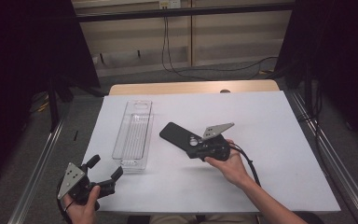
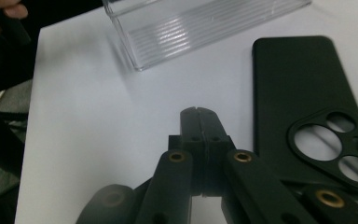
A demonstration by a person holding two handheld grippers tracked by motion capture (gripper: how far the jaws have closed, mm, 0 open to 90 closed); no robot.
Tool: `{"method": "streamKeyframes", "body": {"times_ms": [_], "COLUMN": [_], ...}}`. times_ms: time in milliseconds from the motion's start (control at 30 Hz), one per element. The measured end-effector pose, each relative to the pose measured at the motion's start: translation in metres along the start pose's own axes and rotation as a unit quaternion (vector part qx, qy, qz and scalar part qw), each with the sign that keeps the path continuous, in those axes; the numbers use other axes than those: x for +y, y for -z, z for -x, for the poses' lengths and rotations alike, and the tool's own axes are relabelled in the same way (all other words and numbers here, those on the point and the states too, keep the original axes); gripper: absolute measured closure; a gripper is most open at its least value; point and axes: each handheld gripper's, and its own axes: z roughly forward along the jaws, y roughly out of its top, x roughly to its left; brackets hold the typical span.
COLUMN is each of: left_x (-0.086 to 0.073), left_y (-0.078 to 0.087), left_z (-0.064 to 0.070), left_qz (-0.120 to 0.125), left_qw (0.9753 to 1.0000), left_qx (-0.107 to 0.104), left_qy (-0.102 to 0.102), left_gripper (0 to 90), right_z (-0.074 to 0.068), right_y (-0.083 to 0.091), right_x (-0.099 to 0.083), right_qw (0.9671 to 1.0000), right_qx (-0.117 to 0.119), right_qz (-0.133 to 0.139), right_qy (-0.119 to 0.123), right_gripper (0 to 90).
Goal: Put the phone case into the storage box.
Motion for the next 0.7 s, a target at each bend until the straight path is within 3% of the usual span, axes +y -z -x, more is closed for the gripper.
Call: {"method": "streamKeyframes", "body": {"times_ms": [267,433,533,700], "left_x": [0.0,0.0,0.0,0.0], "left_y": [0.0,0.0,0.0,0.0], "left_z": [0.0,0.0,0.0,0.0], "left_qz": [-0.001,-0.001,-0.002,-0.002], "left_qw": [1.0,1.0,1.0,1.0], "left_qx": [0.002,0.002,0.0,0.002], "left_qy": [0.0,0.0,-0.001,-0.001], "left_gripper": [2.9,2.9,2.9,2.9], "right_z": [0.007,0.012,0.015,0.018], "right_y": [-0.021,-0.028,-0.033,-0.037], "right_x": [0.006,0.008,0.009,0.007], "right_qw": [0.9982,0.9969,0.9944,0.9923], "right_qx": [0.005,0.006,-0.002,-0.006], "right_qz": [-0.06,-0.078,-0.105,-0.123], "right_qy": [-0.003,-0.008,-0.011,-0.012], "right_gripper": [90.0,90.0,90.0,90.0]}}
